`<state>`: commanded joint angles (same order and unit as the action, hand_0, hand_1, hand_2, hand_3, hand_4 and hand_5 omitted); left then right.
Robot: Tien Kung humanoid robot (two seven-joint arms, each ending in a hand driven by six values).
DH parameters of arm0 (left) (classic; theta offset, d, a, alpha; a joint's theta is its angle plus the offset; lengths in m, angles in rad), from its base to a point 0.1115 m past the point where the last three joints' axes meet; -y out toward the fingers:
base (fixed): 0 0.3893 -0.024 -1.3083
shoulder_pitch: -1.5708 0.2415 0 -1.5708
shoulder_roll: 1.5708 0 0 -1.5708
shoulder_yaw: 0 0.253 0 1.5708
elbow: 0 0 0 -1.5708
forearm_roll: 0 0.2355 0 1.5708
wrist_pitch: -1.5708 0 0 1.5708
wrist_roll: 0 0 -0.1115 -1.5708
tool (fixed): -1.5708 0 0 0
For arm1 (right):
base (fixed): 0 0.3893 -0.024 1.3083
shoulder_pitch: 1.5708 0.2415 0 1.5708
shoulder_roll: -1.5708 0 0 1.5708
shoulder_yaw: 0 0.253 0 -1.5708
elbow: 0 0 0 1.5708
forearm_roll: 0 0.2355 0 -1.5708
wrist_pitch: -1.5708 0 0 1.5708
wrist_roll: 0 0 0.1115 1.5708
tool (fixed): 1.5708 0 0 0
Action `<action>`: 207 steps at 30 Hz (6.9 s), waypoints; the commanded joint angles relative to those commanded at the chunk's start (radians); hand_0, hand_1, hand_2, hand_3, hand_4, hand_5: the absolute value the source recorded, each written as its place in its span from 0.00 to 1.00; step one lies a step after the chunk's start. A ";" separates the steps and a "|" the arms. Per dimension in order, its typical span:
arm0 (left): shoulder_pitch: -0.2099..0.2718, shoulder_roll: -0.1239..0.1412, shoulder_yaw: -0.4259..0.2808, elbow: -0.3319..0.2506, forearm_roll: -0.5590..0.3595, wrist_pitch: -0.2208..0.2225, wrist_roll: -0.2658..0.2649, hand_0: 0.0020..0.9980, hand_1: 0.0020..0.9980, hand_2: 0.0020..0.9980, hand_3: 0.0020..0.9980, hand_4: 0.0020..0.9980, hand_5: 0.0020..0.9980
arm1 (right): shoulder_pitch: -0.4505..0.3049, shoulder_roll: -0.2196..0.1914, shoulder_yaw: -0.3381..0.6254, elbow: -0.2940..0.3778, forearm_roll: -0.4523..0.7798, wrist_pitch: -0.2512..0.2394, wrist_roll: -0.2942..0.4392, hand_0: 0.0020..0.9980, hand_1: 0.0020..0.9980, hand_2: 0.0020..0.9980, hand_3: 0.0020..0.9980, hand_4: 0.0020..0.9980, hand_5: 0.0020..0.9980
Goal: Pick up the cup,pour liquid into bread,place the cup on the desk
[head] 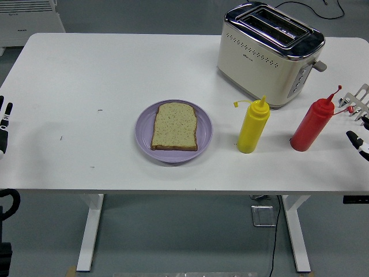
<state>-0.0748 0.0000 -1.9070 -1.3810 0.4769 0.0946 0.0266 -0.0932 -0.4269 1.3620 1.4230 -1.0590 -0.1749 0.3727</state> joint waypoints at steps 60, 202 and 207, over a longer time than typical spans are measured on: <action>-0.001 0.000 -0.017 0.003 -0.004 -0.002 -0.006 0.78 0.73 0.72 0.66 0.52 0.94 | 0.358 0.207 -0.273 -0.201 0.434 -0.283 0.000 0.33 0.35 0.37 0.44 0.82 0.15; 0.007 0.000 -0.035 0.003 -0.002 0.003 -0.002 0.78 0.73 0.72 0.66 0.52 0.94 | 0.785 0.117 -0.039 -0.046 -0.232 -0.127 -0.351 0.02 0.06 0.22 0.39 0.66 0.13; 0.006 0.000 -0.035 0.004 -0.003 0.004 -0.001 0.78 0.73 0.72 0.66 0.52 0.94 | 0.717 0.101 0.020 -0.045 -0.017 -0.127 -0.331 0.02 0.06 0.22 0.39 0.67 0.13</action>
<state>-0.0689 0.0000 -1.9416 -1.3774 0.4743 0.0986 0.0253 0.6242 -0.3260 1.3822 1.3776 -1.0762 -0.3015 0.0422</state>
